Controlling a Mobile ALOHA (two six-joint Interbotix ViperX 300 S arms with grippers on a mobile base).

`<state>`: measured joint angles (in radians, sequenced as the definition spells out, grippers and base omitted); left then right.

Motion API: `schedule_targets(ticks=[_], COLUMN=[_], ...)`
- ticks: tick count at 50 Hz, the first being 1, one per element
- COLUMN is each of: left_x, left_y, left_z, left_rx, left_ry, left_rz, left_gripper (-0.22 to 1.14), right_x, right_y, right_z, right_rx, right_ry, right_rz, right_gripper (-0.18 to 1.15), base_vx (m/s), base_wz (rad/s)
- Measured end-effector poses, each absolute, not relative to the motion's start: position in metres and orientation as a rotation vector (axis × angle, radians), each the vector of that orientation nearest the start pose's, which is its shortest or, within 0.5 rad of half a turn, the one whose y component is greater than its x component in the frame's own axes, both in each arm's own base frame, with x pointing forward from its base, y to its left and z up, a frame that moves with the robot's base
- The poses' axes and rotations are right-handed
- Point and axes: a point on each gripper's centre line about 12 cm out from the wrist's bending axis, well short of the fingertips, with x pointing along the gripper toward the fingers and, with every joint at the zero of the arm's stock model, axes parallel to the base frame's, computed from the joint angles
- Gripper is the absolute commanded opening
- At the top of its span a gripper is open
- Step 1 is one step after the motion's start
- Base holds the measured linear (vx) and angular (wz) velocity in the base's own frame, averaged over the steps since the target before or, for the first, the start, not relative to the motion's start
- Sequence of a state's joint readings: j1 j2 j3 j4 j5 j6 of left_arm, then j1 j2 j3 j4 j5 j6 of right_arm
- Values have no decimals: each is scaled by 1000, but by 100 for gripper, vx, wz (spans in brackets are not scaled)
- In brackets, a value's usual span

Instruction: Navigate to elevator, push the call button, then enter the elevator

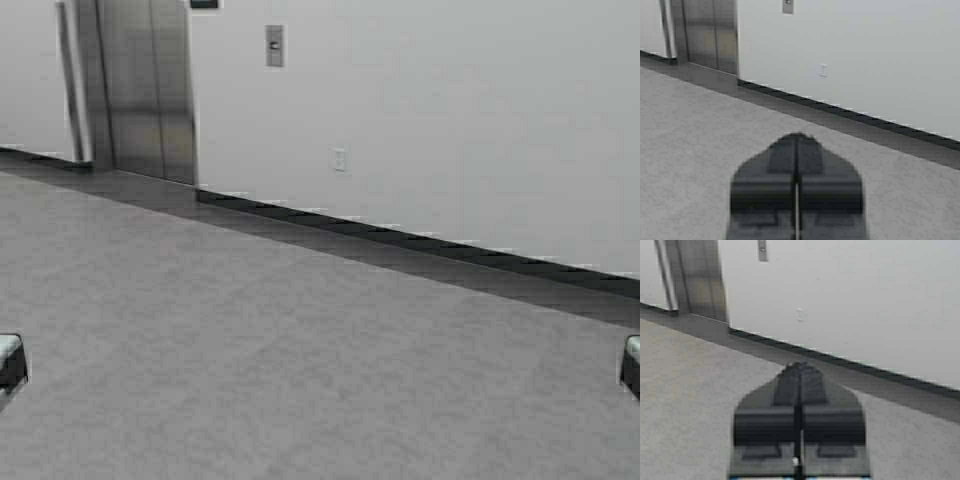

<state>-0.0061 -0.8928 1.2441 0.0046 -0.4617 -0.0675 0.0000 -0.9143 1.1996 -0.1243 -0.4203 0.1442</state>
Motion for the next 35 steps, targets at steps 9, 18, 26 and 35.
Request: schedule_targets(ticks=[9,18,26,35], left_x=[205,207,209,209], left_y=[-1,-1,-1,-2], left_z=[268,267,266,267], left_rx=[-71,-68,-71,-73], left_ry=[-93,-87,-81,-84], left_rz=[-9,-10,-9,-14], left_gripper=[3,3,3,3], right_x=[201,197,195,182], right_y=[9,9,9,9], right_z=[291,292,291,294], right_rx=[6,2,-13,-13], right_ry=[-156,-170,-174,-217], right_rz=[76,75,75,73], right_gripper=[4,4,4,4], base_vx=[76,74,75,76], base_wz=[18,9,4,2])
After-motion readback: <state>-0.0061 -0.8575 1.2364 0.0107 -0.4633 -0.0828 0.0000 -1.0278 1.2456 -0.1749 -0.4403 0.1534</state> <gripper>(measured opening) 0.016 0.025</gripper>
